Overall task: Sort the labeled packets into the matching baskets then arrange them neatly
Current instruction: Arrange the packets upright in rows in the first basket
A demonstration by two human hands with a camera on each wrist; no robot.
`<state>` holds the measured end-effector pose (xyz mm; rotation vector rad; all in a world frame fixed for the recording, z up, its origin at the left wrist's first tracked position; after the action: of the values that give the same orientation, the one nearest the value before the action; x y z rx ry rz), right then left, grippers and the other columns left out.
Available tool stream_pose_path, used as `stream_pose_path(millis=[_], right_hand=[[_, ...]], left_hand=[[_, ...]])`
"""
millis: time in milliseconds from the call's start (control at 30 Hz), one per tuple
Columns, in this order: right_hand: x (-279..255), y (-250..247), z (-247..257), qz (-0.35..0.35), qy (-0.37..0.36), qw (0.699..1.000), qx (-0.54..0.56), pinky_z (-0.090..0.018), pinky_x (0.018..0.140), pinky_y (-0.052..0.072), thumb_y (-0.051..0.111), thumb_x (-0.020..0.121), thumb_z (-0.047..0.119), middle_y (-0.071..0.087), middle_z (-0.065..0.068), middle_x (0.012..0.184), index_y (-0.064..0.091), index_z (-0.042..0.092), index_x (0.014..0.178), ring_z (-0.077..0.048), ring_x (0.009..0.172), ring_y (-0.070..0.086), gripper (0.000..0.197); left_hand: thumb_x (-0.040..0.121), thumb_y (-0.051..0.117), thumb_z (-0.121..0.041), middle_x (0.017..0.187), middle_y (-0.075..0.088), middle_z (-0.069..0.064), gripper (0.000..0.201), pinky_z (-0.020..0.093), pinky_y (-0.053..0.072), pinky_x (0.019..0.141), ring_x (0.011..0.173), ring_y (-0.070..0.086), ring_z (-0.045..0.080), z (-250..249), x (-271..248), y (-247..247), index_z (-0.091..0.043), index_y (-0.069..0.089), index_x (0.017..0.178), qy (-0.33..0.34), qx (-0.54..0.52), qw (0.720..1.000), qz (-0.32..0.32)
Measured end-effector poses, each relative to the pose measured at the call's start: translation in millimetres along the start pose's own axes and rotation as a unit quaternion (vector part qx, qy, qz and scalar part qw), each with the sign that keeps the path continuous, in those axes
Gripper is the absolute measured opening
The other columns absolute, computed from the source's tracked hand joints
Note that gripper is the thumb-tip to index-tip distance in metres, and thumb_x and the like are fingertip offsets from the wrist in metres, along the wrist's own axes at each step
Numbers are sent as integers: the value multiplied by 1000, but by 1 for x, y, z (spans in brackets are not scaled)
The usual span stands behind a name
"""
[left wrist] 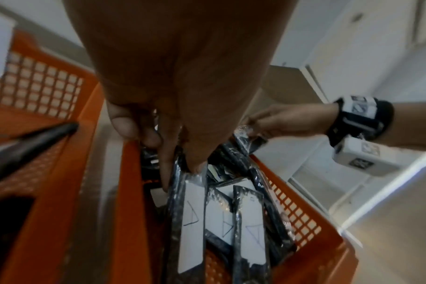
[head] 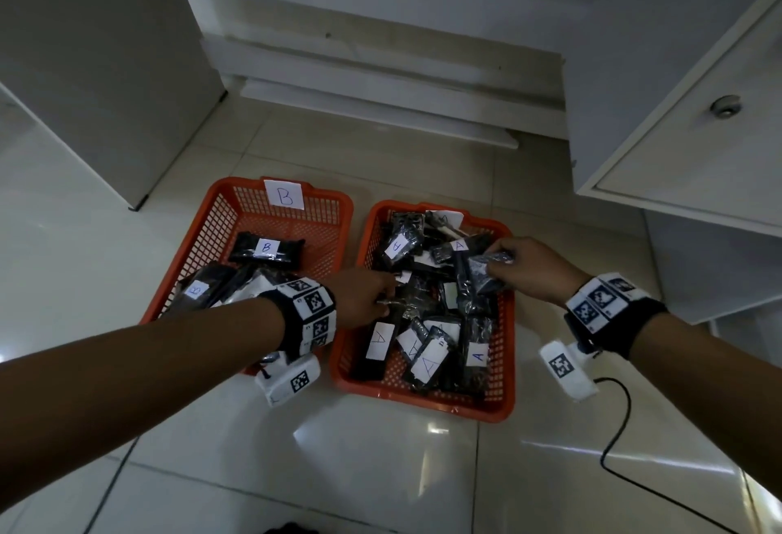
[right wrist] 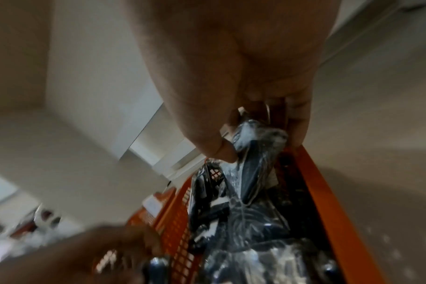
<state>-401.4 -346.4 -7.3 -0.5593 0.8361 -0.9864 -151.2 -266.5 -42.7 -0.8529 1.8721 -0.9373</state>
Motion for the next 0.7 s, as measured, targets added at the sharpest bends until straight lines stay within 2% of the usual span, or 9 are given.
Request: stream_pose_path(millis=[33,100,167,267,333,400,467,533,700], right_hand=[[-1,-1,5,-23,-17,996,-81,-37,89,53,70,92,32,63,0,108,73,22,114,-27,107,63,24],[-7,-1,25,-103,-88,960,-247,-44,96,48,62,89,46,54,-6,117,64,24,130,-34,114,51,46],[-13,11,56,-133,-187,924,-306,-46,98,47,60,89,46,53,-6,123,59,23,133,-31,116,48,50],[-9,55,90,-22,-277,920,-276,-35,92,48,63,94,40,57,4,120,59,24,129,-17,112,51,38],[2,90,98,77,-264,927,-257,-33,88,51,64,95,33,61,4,118,62,22,126,-15,108,58,33],[16,117,98,125,-244,928,-251,-37,86,58,66,93,23,66,2,117,64,21,122,-19,105,66,30],[27,134,97,147,-237,923,-263,-40,84,60,68,91,21,69,-1,120,64,22,127,-22,105,69,36],[32,142,100,158,-241,918,-273,-37,85,58,71,91,22,69,-2,124,63,22,132,-22,108,68,41],[40,162,96,168,-234,913,-288,-32,83,55,78,88,37,70,-3,114,67,18,118,-22,101,69,38]], left_hand=[[99,61,-33,112,68,3,28,30,44,78,110,57,23,-1,-1,-4,-22,61,125,-1,38,999,-9],[98,58,-34,115,68,4,29,37,46,89,118,50,26,-2,-4,-12,-24,61,126,11,85,996,-32],[97,60,-34,107,69,0,24,37,50,91,110,56,23,3,-5,-16,-26,64,119,15,79,996,-33],[94,64,-35,98,72,-4,20,36,56,84,94,68,19,15,-8,-20,-26,68,112,-3,56,998,-23],[93,66,-36,97,73,-5,20,35,56,82,91,69,19,21,-10,-22,-28,69,110,-10,59,998,-34],[92,66,-37,97,74,-6,20,36,55,83,92,69,21,24,-12,-22,-30,70,110,-7,51,998,-47],[92,62,-36,94,72,-7,18,37,52,84,91,66,25,26,-12,-21,-33,69,108,-7,59,997,-51],[91,56,-37,96,71,-9,20,41,50,89,94,62,26,28,-13,-20,-36,70,107,-11,73,996,-50],[89,54,-38,94,68,-12,17,45,50,91,92,60,24,35,-16,-17,-38,68,99,-5,55,997,-53]])
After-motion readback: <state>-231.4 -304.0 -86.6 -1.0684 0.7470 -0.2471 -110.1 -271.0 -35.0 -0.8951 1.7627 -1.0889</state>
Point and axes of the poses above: each hand's wrist, its own x-axis towards the middle knuckle, its own y-axis out of the palm, z = x × y, the point moved 7 cm from there along x, towards the middle knuckle
